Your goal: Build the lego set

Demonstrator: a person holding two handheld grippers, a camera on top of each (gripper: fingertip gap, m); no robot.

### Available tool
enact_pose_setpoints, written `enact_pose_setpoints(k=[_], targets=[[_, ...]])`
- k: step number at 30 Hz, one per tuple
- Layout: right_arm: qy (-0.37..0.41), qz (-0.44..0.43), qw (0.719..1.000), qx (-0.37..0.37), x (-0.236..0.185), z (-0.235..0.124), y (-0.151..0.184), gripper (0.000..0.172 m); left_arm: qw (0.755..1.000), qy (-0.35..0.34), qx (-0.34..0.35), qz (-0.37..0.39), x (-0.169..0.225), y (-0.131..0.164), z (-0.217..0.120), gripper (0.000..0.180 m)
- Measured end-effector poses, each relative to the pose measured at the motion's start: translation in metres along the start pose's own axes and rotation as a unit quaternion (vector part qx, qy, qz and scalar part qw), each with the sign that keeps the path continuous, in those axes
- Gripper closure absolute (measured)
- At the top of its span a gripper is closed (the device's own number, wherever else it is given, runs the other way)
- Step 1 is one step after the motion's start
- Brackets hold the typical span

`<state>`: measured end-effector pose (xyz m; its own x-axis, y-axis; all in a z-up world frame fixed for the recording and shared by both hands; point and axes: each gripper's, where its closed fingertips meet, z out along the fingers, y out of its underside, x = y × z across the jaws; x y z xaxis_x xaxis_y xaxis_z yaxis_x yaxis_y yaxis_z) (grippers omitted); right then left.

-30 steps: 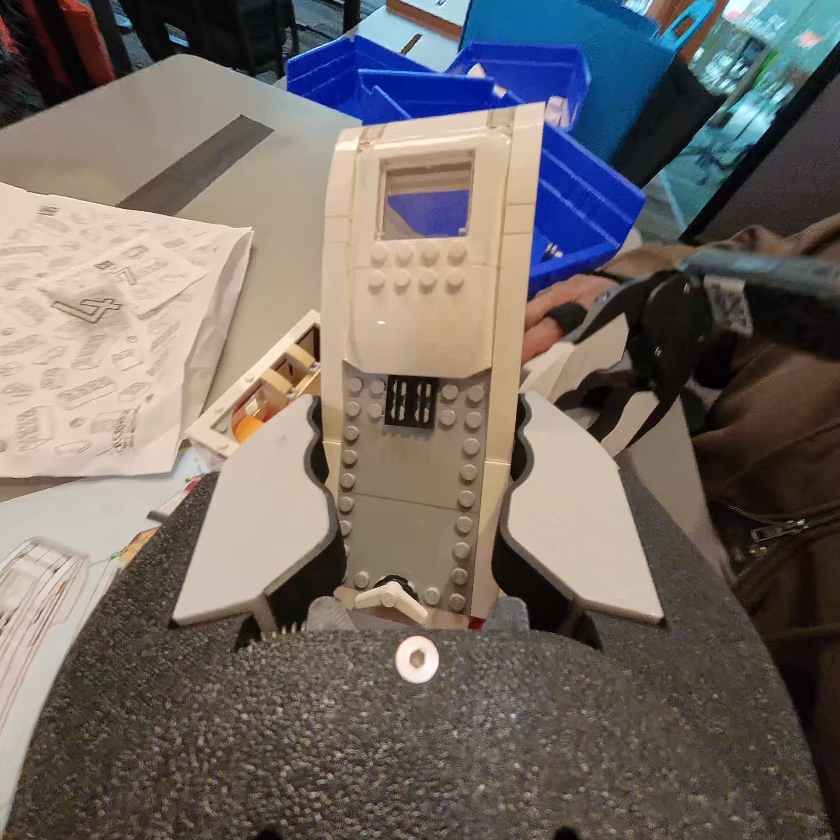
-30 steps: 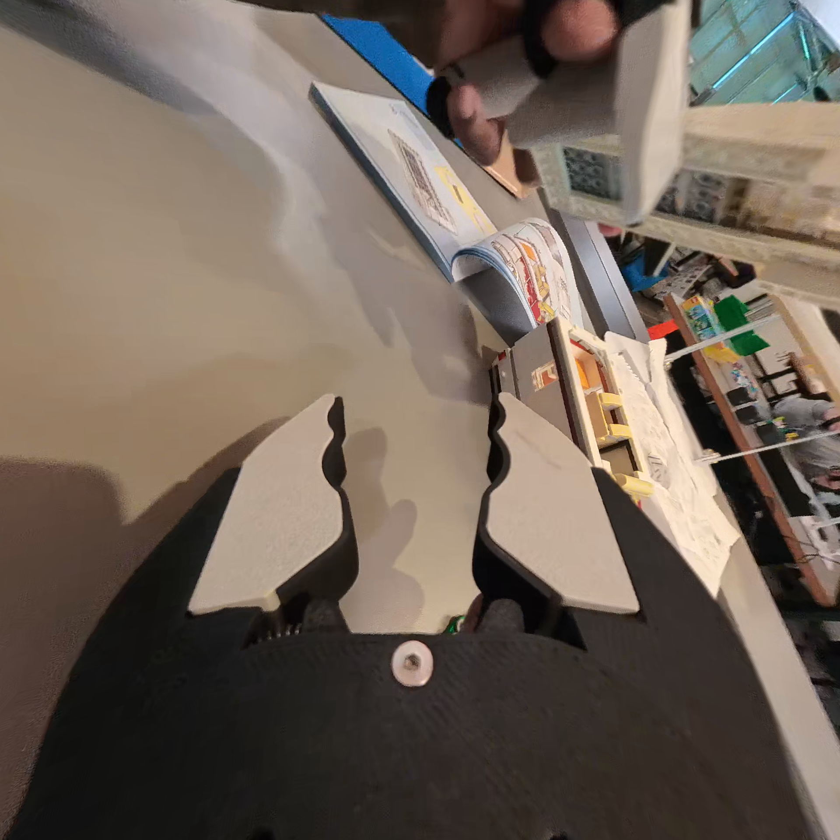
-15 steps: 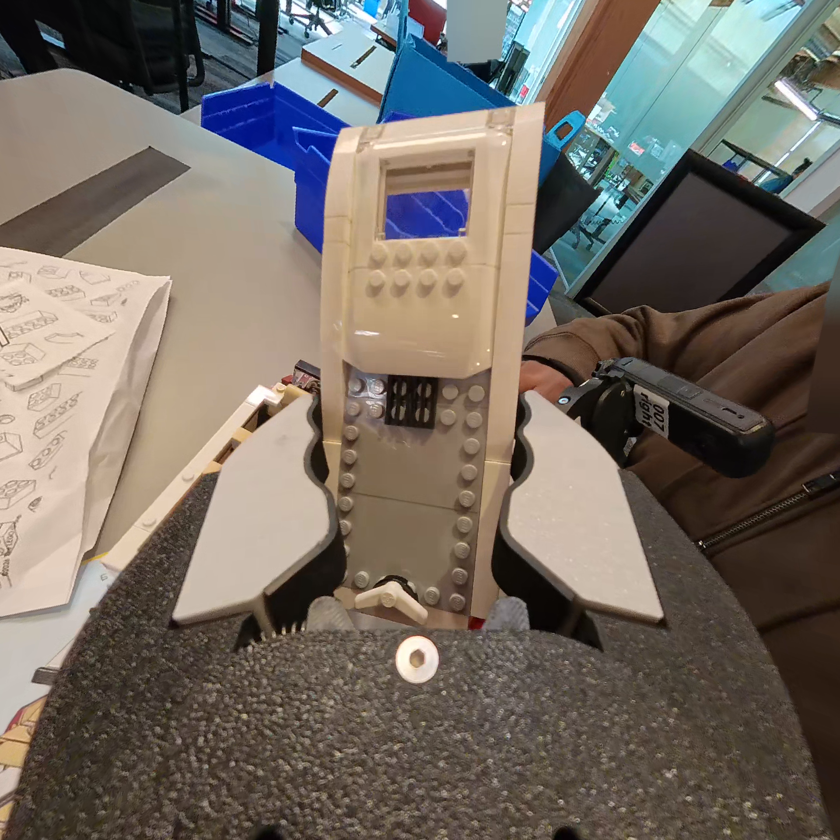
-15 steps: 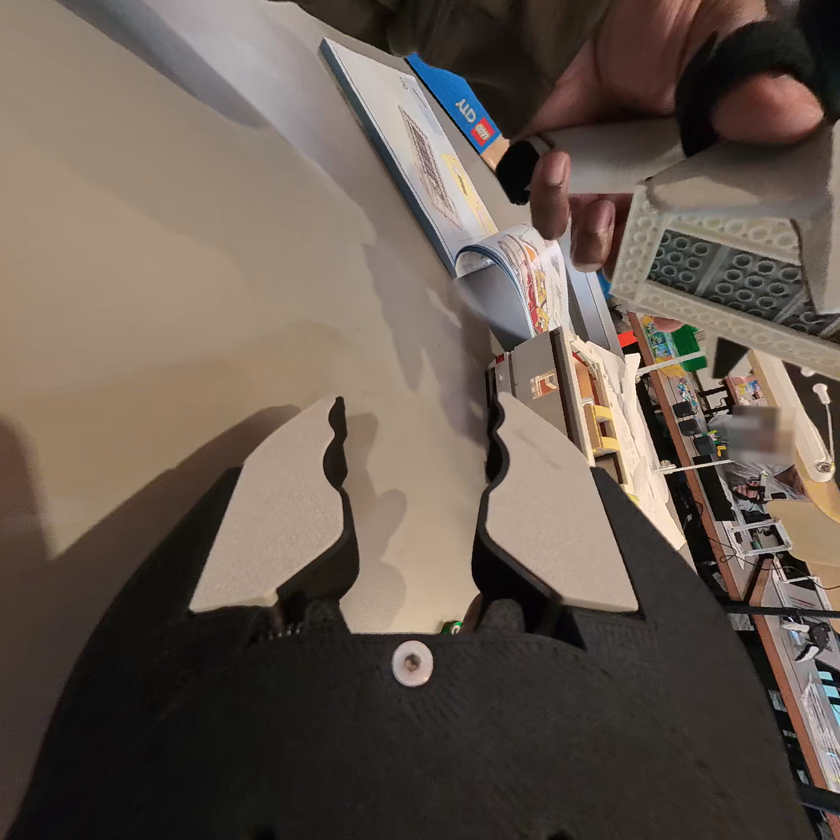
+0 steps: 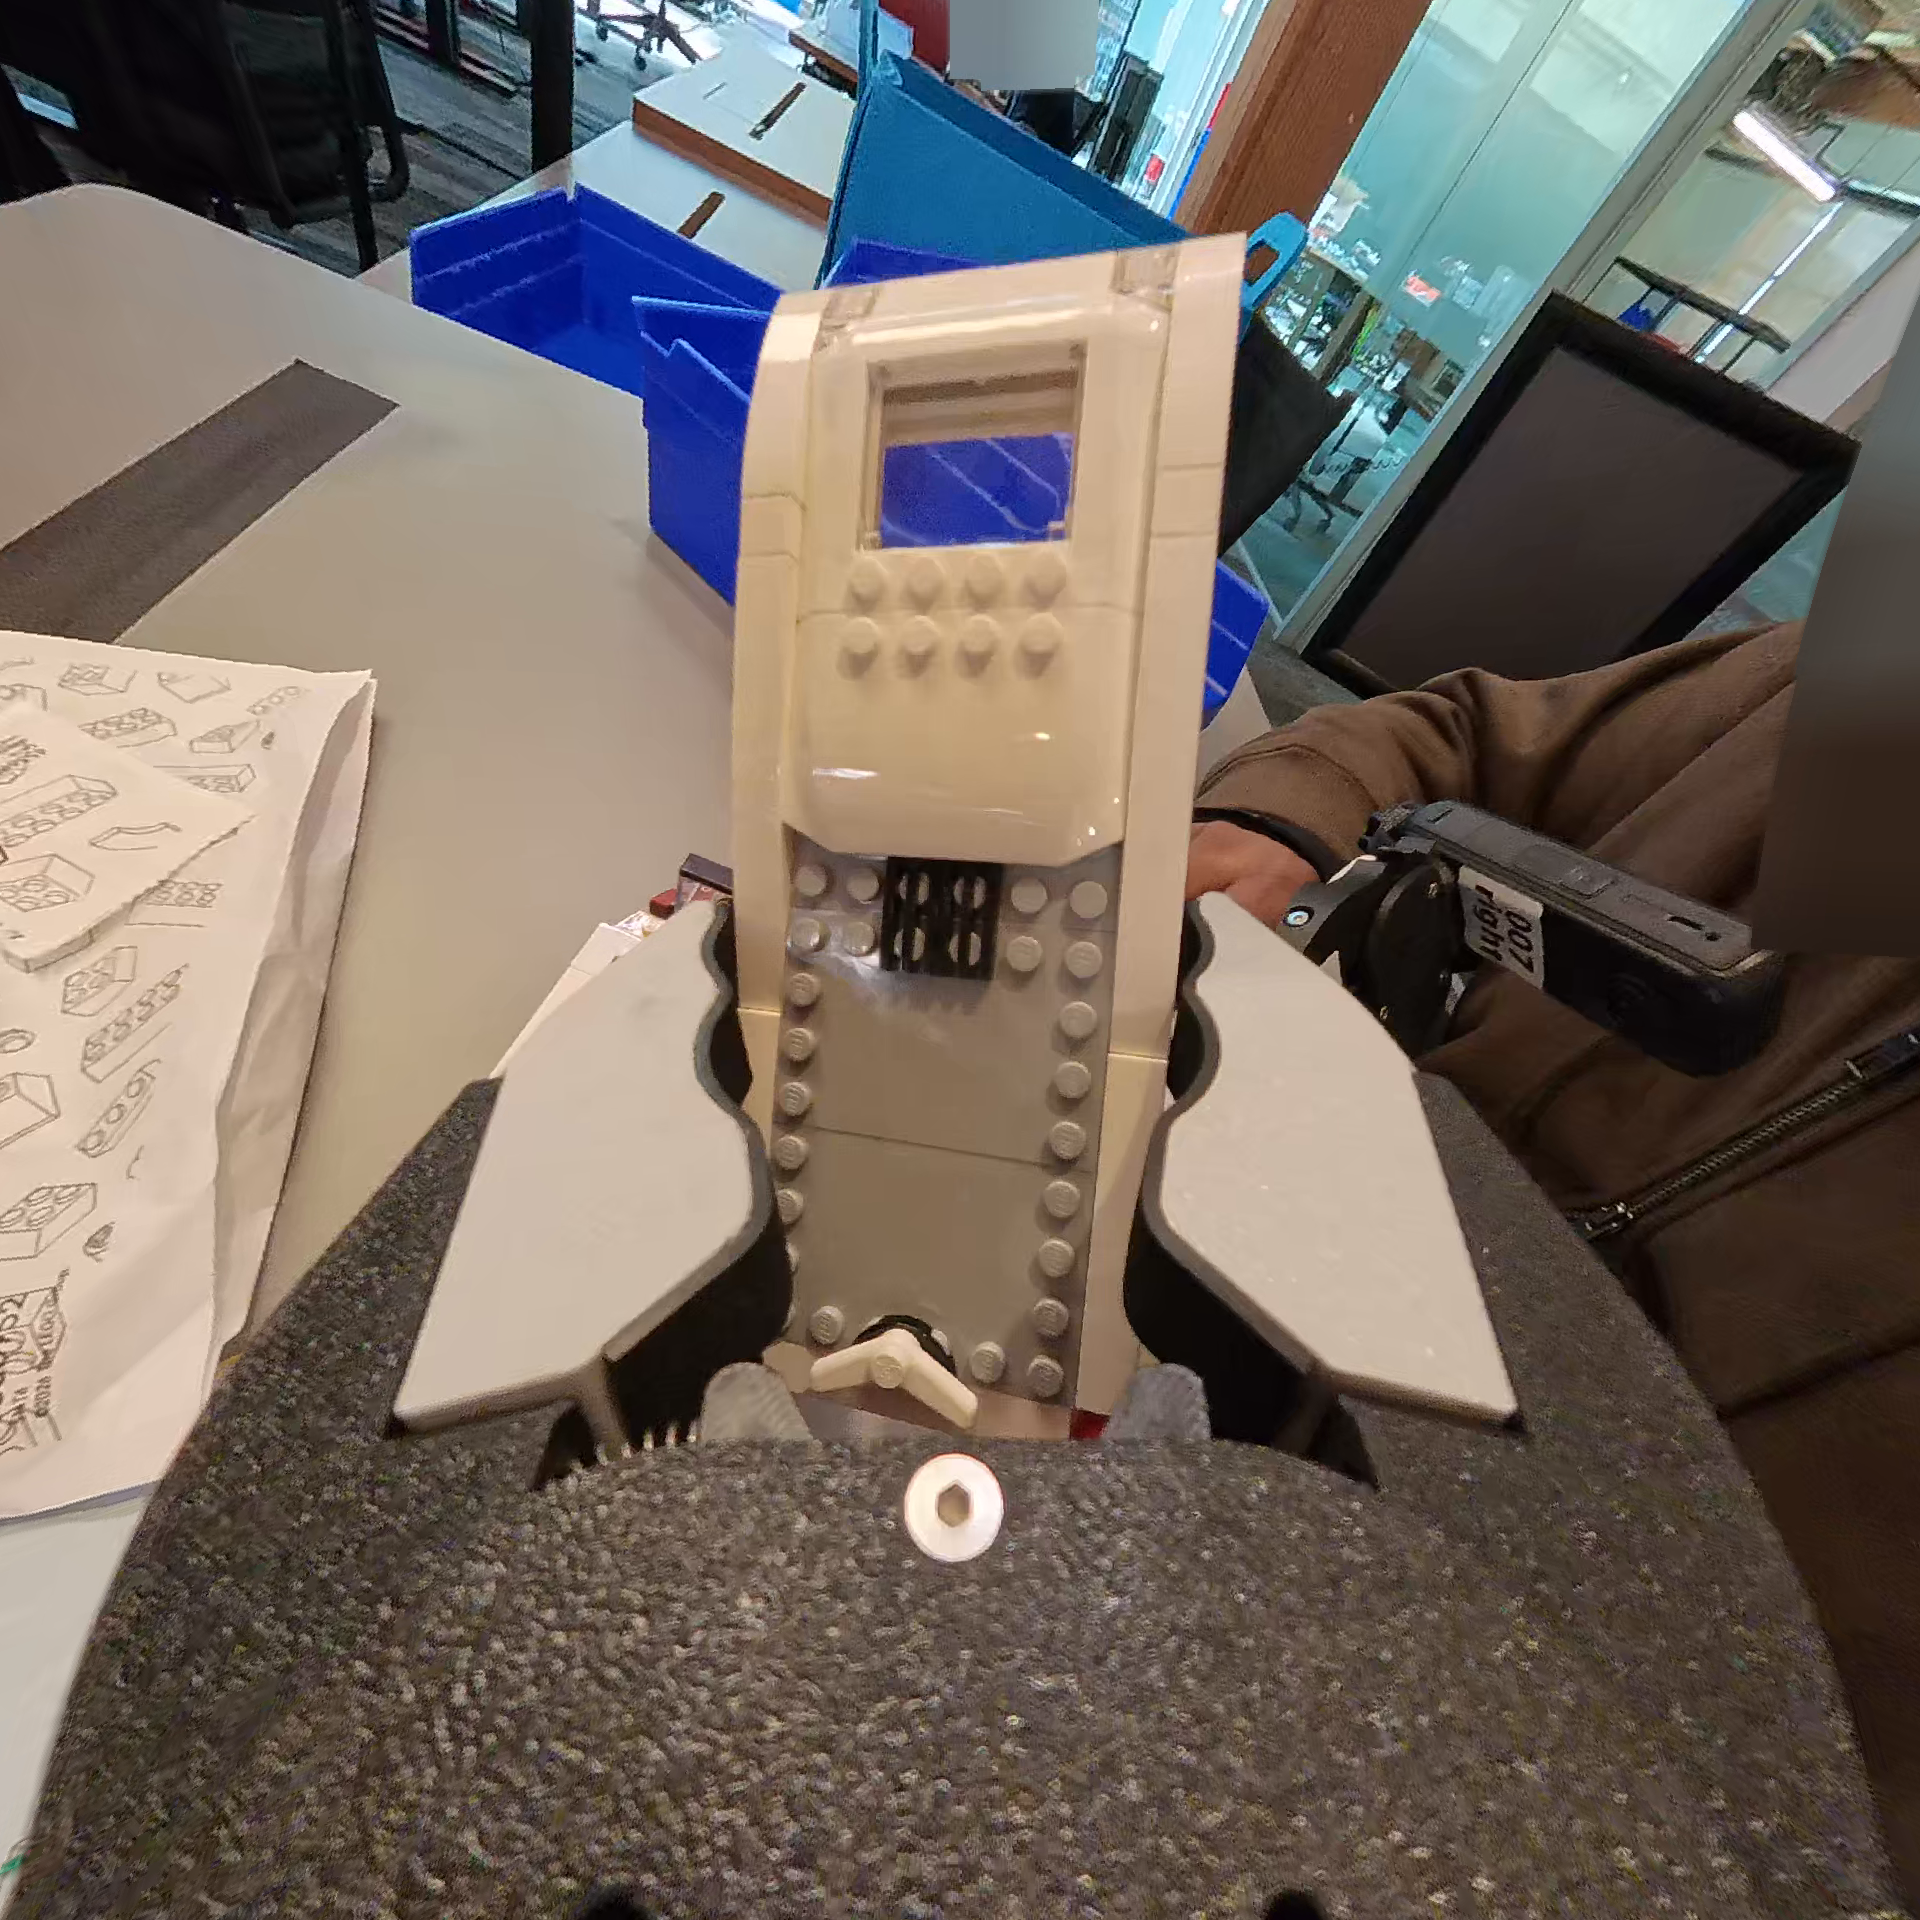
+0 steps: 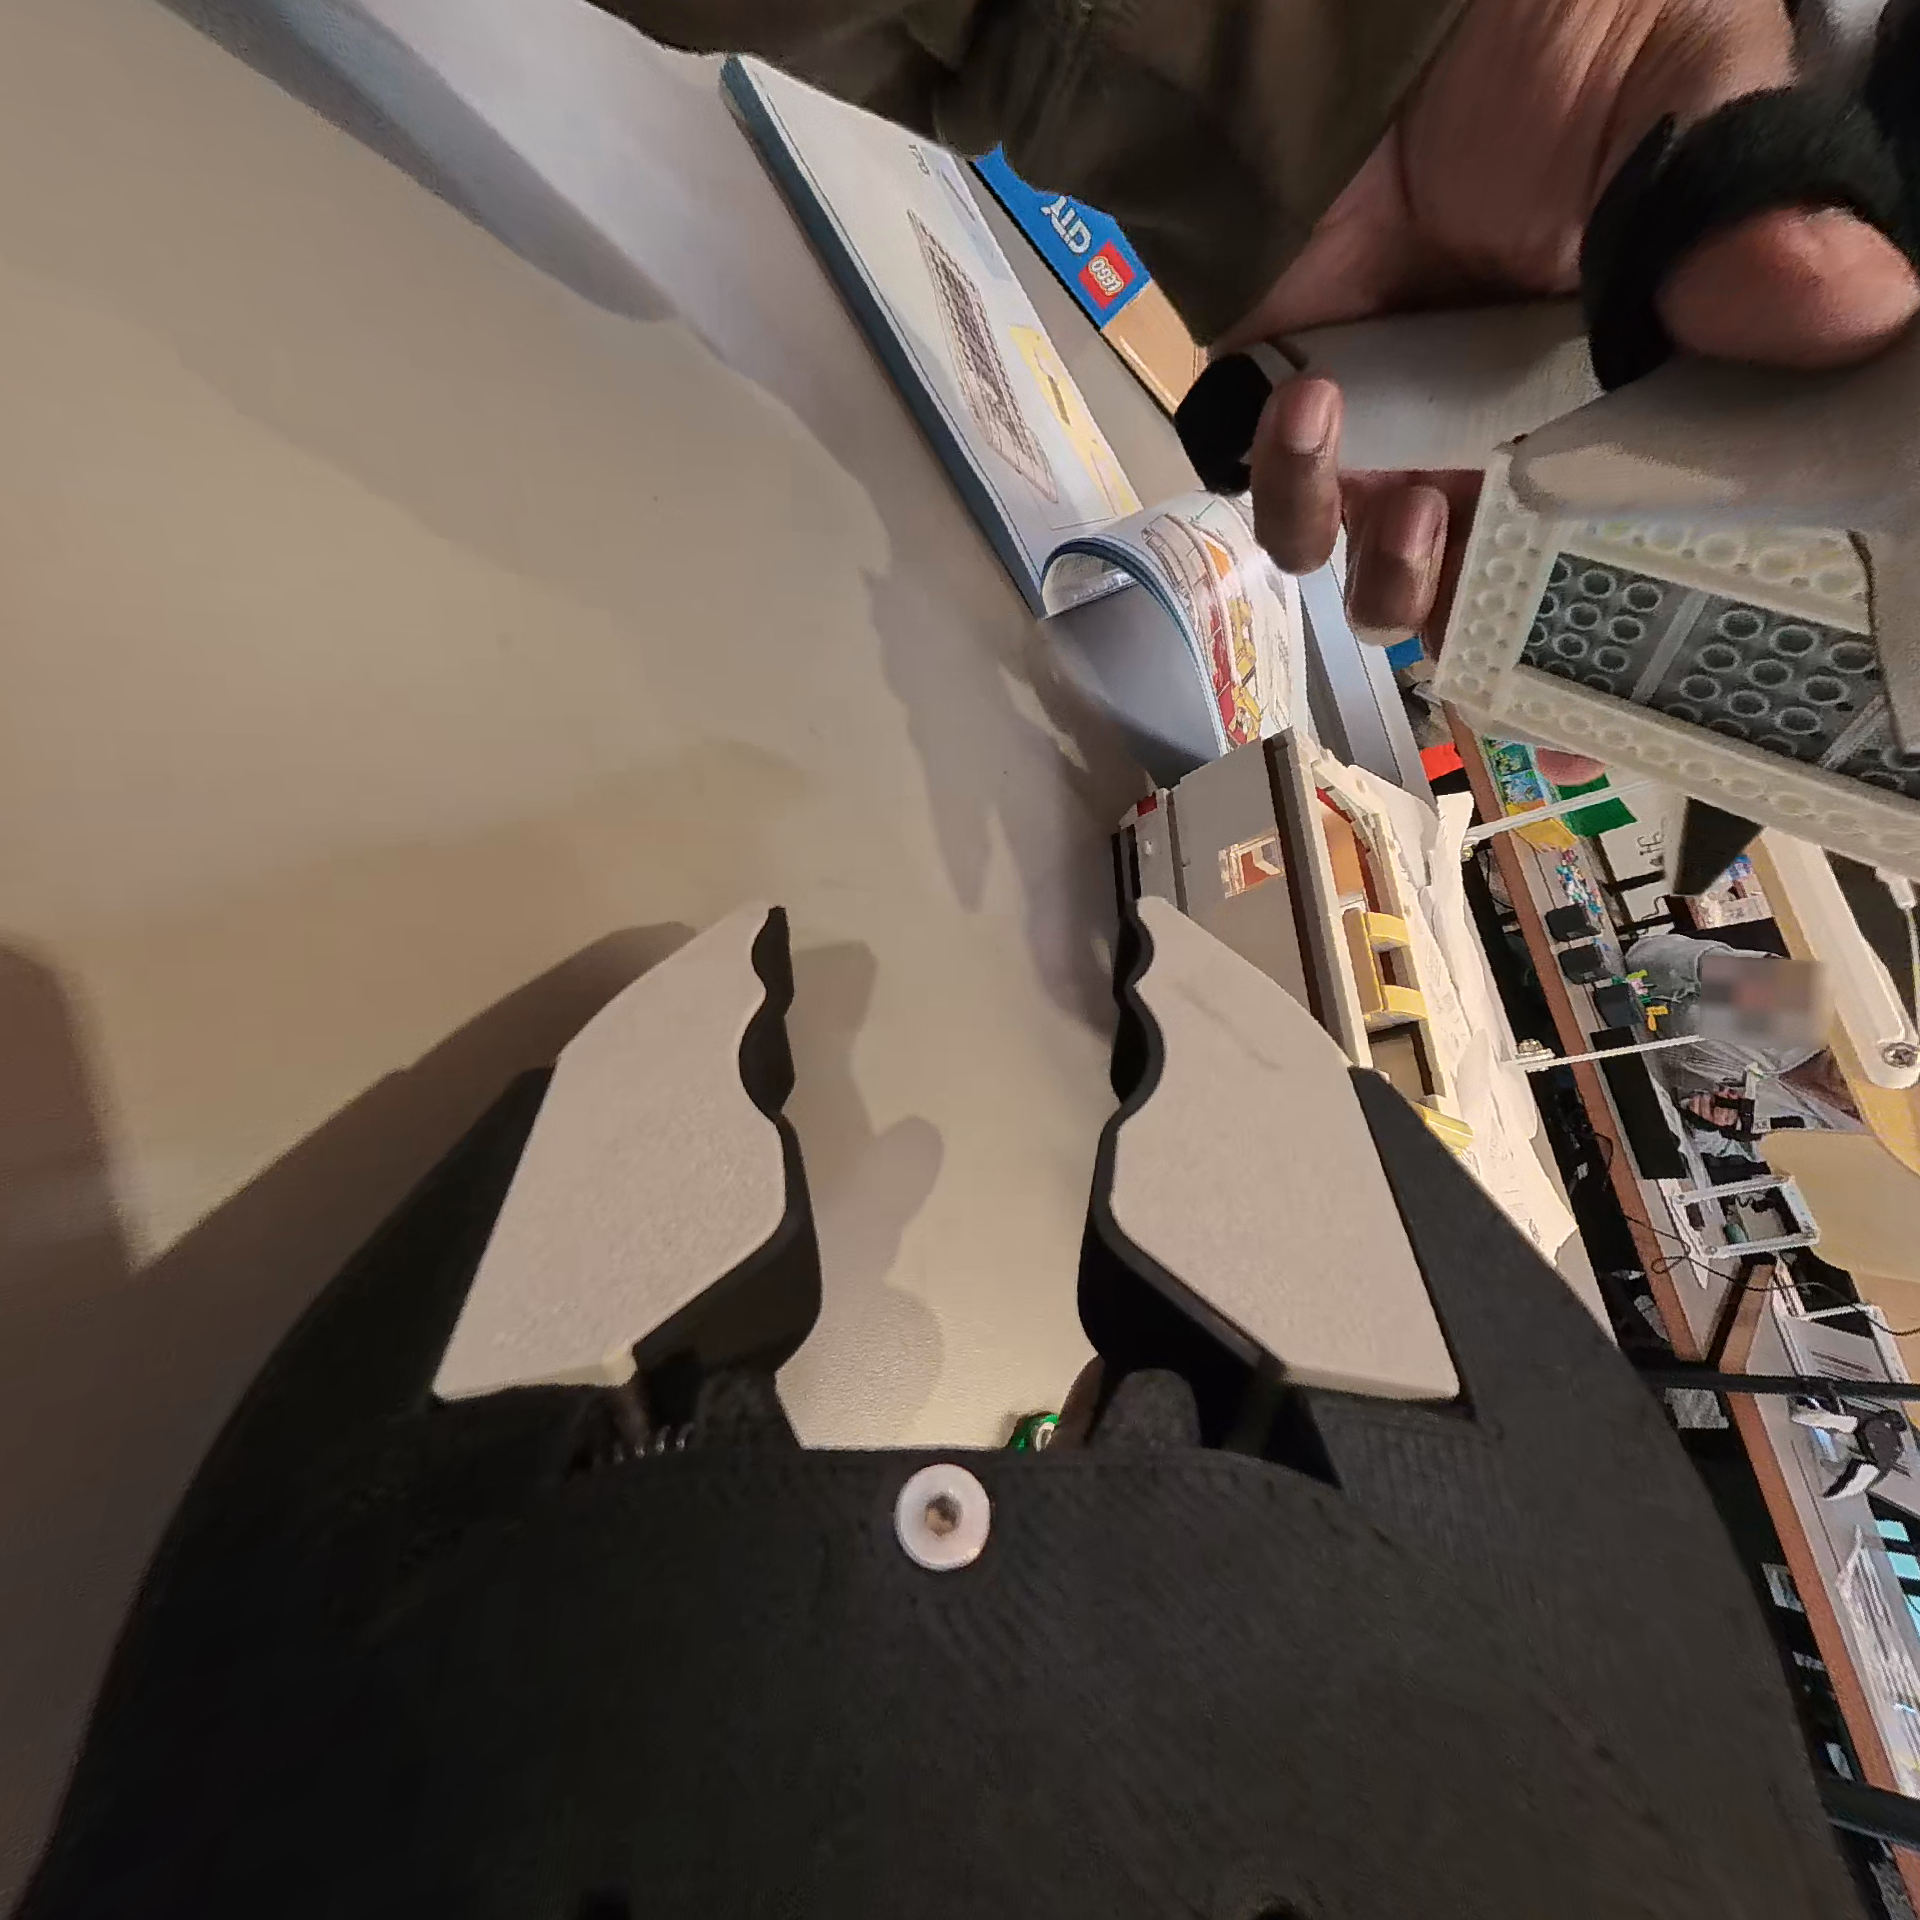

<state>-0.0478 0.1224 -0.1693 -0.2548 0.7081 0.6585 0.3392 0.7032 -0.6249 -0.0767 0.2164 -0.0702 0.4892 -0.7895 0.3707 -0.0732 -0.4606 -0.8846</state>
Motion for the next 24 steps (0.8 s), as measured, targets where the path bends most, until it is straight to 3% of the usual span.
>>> enact_pose_setpoints(k=[7, 16, 19, 24], targets=[[-0.002, -0.002, 1.0, -0.002, -0.002, 0.001, 0.0, 0.112, 1.0, -0.015, -0.012, 0.006, -0.005, 0.005, 0.001, 0.1], [-0.008, -0.002, 1.0, -0.001, -0.005, 0.002, 0.0, 0.112, 0.99, -0.082, -0.095, 0.068, -0.021, 0.021, 0.006, 0.1], [-0.009, -0.002, 1.0, -0.001, -0.005, 0.002, 0.0, 0.112, 0.971, -0.138, -0.144, 0.135, -0.037, 0.028, 0.005, 0.1], [-0.011, -0.002, 1.0, -0.001, -0.007, 0.002, 0.0, 0.112, 0.913, -0.19, -0.249, 0.26, -0.057, 0.04, 0.008, 0.1]])
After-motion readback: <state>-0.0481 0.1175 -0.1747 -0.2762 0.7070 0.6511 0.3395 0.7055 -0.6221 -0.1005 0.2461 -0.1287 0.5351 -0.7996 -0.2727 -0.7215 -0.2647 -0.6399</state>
